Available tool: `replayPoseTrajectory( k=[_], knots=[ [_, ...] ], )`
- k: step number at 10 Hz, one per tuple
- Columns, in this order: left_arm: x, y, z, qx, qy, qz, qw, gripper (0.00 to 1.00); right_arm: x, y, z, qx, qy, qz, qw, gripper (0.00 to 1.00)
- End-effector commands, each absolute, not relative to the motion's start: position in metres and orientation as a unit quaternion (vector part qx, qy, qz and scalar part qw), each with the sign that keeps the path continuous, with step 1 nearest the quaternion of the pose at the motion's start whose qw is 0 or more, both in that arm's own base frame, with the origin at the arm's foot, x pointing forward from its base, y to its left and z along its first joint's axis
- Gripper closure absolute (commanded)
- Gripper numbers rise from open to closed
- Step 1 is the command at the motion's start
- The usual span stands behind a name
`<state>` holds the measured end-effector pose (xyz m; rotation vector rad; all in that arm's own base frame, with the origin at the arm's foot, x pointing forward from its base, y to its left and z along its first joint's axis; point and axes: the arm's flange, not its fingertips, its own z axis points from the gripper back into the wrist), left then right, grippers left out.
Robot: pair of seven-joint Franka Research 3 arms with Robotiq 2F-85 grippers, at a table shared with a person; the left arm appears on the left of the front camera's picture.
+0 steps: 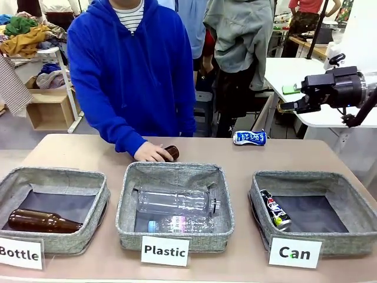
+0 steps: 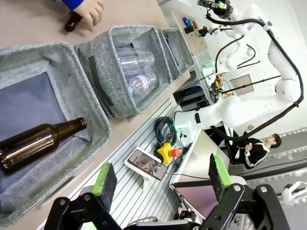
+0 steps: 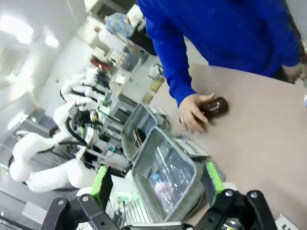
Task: Sort the can waste into the basket.
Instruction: Pick up the can waste from the table and place it in the right Fabric basket.
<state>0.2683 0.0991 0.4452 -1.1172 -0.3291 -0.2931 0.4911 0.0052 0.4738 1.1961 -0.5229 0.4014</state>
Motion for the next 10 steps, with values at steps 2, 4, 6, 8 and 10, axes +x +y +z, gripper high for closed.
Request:
replayPoseTrajectory(
  k=[2,4,6,8,10],
  knots=[
    [0.2659,0.0989,0.4464,-0.527,-0.15,-0.134,0.826,0.0,0.4871,0.0052,0.4792,0.533,-0.244,0.213,0.782,0.0],
    [0.2659,0.0989,0.4464,-0.527,-0.15,-0.134,0.826,0.0,0.4871,0.0052,0.4792,0.533,-0.244,0.213,0.782,0.0],
    [0.2659,0.0989,0.4464,-0.527,-0.15,-0.134,0.826,0.0,0.4871,0.0052,0.4792,0.533,-0.244,0.213,0.782,0.0],
    [0.2659,0.0989,0.4464,-0.527,-0.15,-0.134,0.826,0.0,0.4871,0.0052,0.4792,0.533,-0.244,0.213,0.782,0.0],
    [0.2659,0.0989,0.4464,-0.527,-0.15,-0.134,0.826,0.0,0.4871,0.0052,0.4792,0.533,-0.244,0.213,0.782,0.0]
  ],
)
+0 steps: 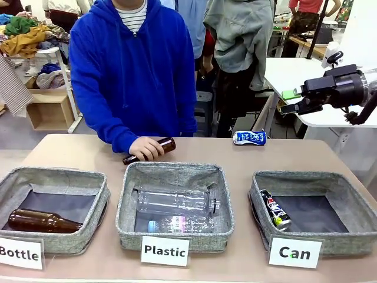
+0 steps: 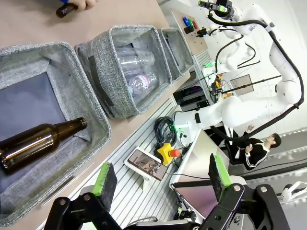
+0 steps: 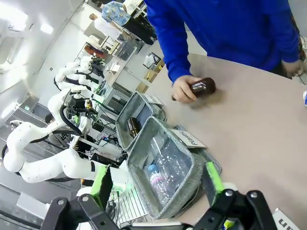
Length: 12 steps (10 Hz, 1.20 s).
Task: Sort the can waste into the basket.
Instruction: Pick up the can waste from the table and place it in the right Fabric basket.
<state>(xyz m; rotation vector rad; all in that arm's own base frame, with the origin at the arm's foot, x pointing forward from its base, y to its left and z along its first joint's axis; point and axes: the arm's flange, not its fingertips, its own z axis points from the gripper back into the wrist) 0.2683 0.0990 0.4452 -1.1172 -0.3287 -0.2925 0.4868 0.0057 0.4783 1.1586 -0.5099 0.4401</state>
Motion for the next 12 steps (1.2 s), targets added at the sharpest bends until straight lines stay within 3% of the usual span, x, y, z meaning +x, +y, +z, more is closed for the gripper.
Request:
replayPoseTrajectory(
  k=[1,2,4,7,10,12],
  knots=[
    [0.266,0.099,0.446,-0.527,-0.15,-0.134,0.826,0.0,0.487,0.005,0.479,0.533,-0.244,0.213,0.782,0.0],
    [0.266,0.099,0.446,-0.527,-0.15,-0.134,0.826,0.0,0.487,0.006,0.478,0.537,-0.236,0.204,0.784,0.0],
    [0.268,0.099,0.445,-0.526,-0.155,-0.138,0.825,0.0,0.531,0.04,0.507,0.371,-0.208,0.293,0.856,0.0],
    [0.196,0.209,0.547,-0.643,-0.287,-0.106,0.702,0.0,0.642,0.071,0.535,0.1,-0.198,0.354,0.908,0.0],
    [0.153,0.291,0.568,-0.744,-0.309,-0.043,0.591,0.0,0.711,0.115,0.519,-0.092,-0.173,0.493,0.848,0.0],
    [0.151,0.325,0.554,-0.773,-0.318,0.009,0.549,0.0,0.738,0.137,0.479,-0.118,-0.122,0.545,0.821,0.0]
  ],
)
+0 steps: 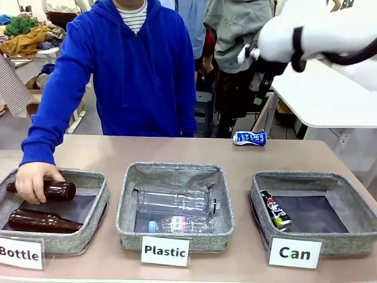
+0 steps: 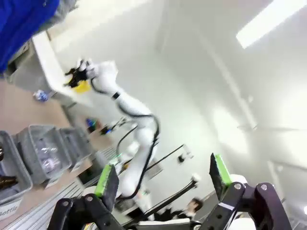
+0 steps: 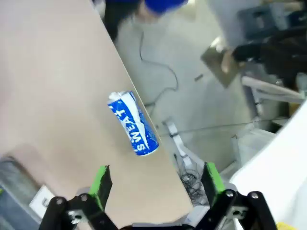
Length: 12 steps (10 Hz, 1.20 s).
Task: Sort the can waste into the basket.
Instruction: Pick up the can waste from the table and place it in the right Fabric basket.
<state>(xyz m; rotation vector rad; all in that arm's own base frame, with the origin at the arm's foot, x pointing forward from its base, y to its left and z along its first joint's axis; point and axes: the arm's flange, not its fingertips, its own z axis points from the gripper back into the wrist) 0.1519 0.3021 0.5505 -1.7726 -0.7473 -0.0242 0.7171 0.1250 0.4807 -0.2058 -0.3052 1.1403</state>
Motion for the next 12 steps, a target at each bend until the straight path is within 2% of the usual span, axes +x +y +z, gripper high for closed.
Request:
replayPoseTrajectory(
  k=[1,2,3,4,5,6,7,9,12],
  knots=[
    [0.153,0.34,0.551,-0.787,-0.322,0.026,0.526,0.0,0.745,0.143,0.455,-0.102,-0.092,0.558,0.818,0.0],
    [0.149,0.348,0.545,-0.787,-0.331,0.045,0.518,0.0,0.744,0.14,0.434,-0.041,-0.038,0.558,0.828,0.0],
    [0.149,0.349,0.544,-0.786,-0.334,0.046,0.518,0.0,0.742,0.127,0.439,0.05,-0.039,0.519,0.853,0.0],
    [0.151,0.348,0.551,-0.783,-0.336,0.04,0.522,0.0,0.728,0.143,0.426,-0.089,-0.078,0.563,0.818,0.0],
    [0.154,0.342,0.557,-0.78,-0.335,0.029,0.528,0.0,0.728,0.143,0.426,-0.089,-0.078,0.563,0.818,0.0],
    [0.155,0.333,0.563,-0.777,-0.33,0.012,0.536,0.0,0.727,0.139,0.41,-0.034,-0.045,0.554,0.831,0.0],
    [0.158,0.324,0.564,-0.775,-0.321,-0.001,0.544,0.0,0.722,0.141,0.411,-0.056,-0.041,0.584,0.809,0.0],
    [0.161,0.305,0.565,-0.774,-0.3,-0.015,0.558,0.0,0.741,0.141,0.385,-0.064,-0.062,0.609,0.788,0.0],
    [0.175,0.245,0.568,-0.752,-0.233,-0.069,0.613,0.0,0.76,0.136,0.353,-0.086,-0.083,0.604,0.788,0.0]
  ],
)
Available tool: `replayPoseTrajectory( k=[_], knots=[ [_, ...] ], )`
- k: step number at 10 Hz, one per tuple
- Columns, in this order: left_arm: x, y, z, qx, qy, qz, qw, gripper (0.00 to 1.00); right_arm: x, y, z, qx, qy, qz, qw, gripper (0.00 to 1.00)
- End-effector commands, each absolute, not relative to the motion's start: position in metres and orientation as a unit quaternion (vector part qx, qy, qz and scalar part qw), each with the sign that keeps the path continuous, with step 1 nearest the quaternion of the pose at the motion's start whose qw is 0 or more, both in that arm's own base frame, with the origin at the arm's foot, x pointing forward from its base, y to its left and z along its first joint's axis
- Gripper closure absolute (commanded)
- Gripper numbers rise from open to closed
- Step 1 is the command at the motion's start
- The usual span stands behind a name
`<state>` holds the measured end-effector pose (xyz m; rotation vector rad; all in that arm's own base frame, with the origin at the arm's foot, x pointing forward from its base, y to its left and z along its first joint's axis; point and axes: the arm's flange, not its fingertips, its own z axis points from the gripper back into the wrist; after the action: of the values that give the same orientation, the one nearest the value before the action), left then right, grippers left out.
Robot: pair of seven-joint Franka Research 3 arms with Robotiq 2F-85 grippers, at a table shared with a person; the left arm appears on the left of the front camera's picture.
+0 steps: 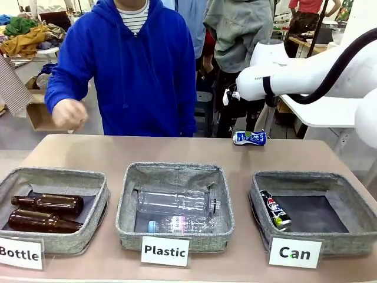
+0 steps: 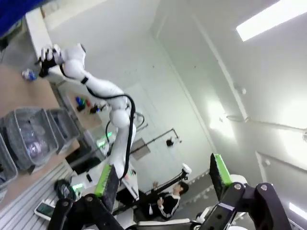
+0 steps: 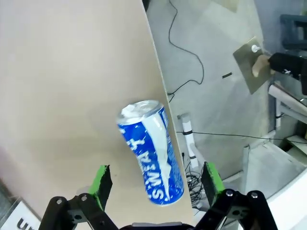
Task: Sort the can waste into the basket.
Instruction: Pick up the can waste from the table and place it in the right Fabric basket.
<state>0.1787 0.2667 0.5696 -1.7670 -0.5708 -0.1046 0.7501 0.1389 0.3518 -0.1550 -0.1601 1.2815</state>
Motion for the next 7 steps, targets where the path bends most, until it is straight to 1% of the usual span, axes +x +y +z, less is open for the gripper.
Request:
replayPoseTrajectory(
  k=[1,2,3,5,7],
  knots=[
    [0.18,0.219,0.567,-0.743,-0.207,-0.09,0.631,0.0,0.769,0.135,0.341,-0.086,-0.074,0.607,0.787,0.0],
    [0.184,0.191,0.561,-0.727,-0.18,-0.109,0.654,0.0,0.778,0.135,0.33,-0.091,-0.072,0.612,0.782,0.0],
    [0.187,0.16,0.551,-0.704,-0.146,-0.13,0.683,0.0,0.781,0.136,0.322,-0.088,-0.081,0.632,0.766,0.0],
    [0.195,0.092,0.521,-0.632,-0.069,-0.175,0.751,0.0,0.783,0.136,0.313,-0.072,-0.057,0.638,0.765,0.0],
    [0.2,0.046,0.482,-0.546,-0.021,-0.187,0.816,0.0,0.784,0.132,0.308,-0.06,-0.06,0.635,0.768,0.0]
  ],
)
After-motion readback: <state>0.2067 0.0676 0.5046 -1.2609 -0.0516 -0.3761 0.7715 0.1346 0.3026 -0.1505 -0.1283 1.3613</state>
